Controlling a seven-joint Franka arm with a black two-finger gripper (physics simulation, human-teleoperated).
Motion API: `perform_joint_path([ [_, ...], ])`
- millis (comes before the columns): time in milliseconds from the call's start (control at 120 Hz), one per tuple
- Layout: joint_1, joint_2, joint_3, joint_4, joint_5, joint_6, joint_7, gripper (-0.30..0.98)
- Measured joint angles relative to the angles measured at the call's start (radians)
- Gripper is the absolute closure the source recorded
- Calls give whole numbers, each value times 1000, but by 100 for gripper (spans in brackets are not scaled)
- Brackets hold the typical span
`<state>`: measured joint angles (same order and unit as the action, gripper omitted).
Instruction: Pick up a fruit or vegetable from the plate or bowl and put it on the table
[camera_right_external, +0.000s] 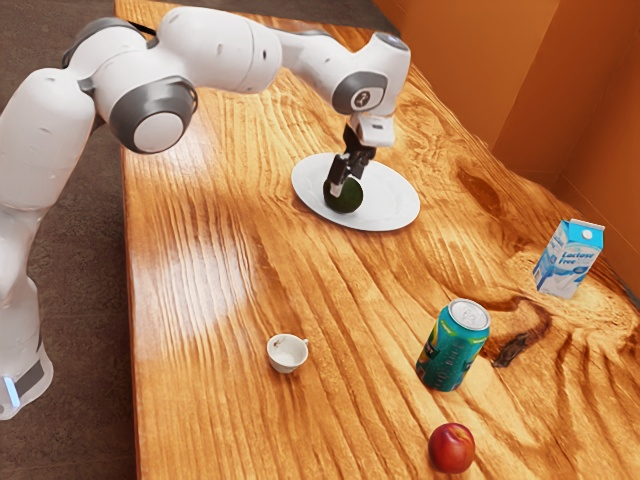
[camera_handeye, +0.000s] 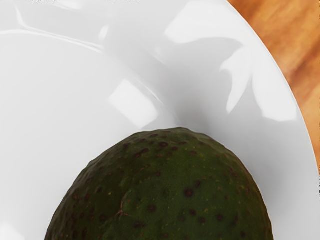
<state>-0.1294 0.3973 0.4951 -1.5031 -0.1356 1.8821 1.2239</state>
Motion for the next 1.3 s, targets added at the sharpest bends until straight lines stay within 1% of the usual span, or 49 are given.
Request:
perform_joint_path([
  [158,-1,21,-2,-3,-2,1,15,-1],
  [383,3,44,-3,-3,-12,1,31,1],
  [675,17,45,-3,-2,-34,8,40,26],
  [933,13,32,0,3,-39,17,43,38],
  [1017,3,3,-1,6,-39,16,44,40],
  [1117,-45,-55,-3,7,-38,8,44,37],
  [1225,-159,-72,-4,6,-39,-3,39,37],
  [1300,-213,-67,-8,4,-40,-8,34,37],
])
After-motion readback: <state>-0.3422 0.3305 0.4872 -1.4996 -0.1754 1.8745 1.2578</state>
